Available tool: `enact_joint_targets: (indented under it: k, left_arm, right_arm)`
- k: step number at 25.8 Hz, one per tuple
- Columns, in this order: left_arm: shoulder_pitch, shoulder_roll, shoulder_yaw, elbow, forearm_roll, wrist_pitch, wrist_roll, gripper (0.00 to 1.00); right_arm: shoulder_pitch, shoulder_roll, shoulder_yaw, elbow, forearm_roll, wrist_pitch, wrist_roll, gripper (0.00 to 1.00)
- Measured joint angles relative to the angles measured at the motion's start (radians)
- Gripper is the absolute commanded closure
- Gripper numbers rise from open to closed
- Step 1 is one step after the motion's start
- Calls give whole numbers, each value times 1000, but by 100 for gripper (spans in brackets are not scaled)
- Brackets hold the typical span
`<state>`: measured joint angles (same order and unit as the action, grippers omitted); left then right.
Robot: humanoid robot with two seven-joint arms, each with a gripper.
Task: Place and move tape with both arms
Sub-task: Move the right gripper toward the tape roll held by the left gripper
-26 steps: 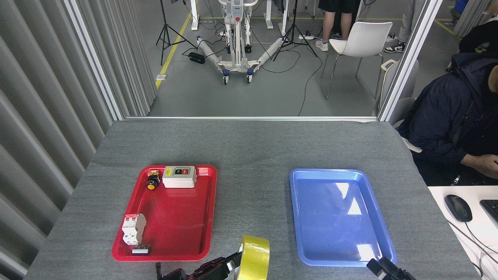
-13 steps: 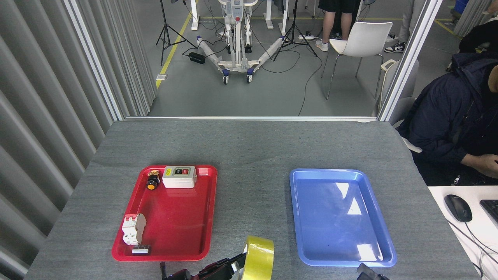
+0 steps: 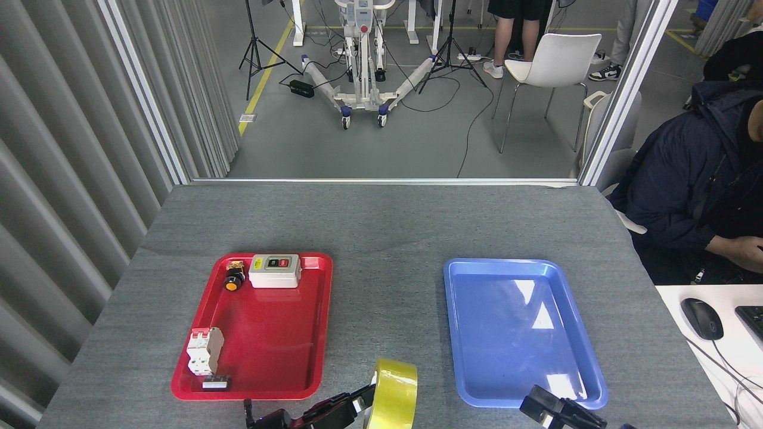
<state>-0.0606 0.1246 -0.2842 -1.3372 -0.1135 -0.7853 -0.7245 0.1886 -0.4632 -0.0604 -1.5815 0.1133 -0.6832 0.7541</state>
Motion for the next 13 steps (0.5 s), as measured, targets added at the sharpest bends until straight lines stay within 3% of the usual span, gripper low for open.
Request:
enact_joint_targets:
  k: [3,5,10,13]
  left_arm:
    - [-5,2,2,6,0,0,1,100]
    - [-7,2,3,10,0,0,1,100]
    - [-9,-1,5,19,0,0,1,100]
    - [-13,-4,5,25,0,0,1,100]
  right_arm:
    - [21,89,-17,0,-49,1,72,0]
    - [31,113,13,1,-82,2,88,0]
    - [-7,123,163,2,-199,-12,100,0]
    - [-30,90,245,-1,-244,-54,62,0]
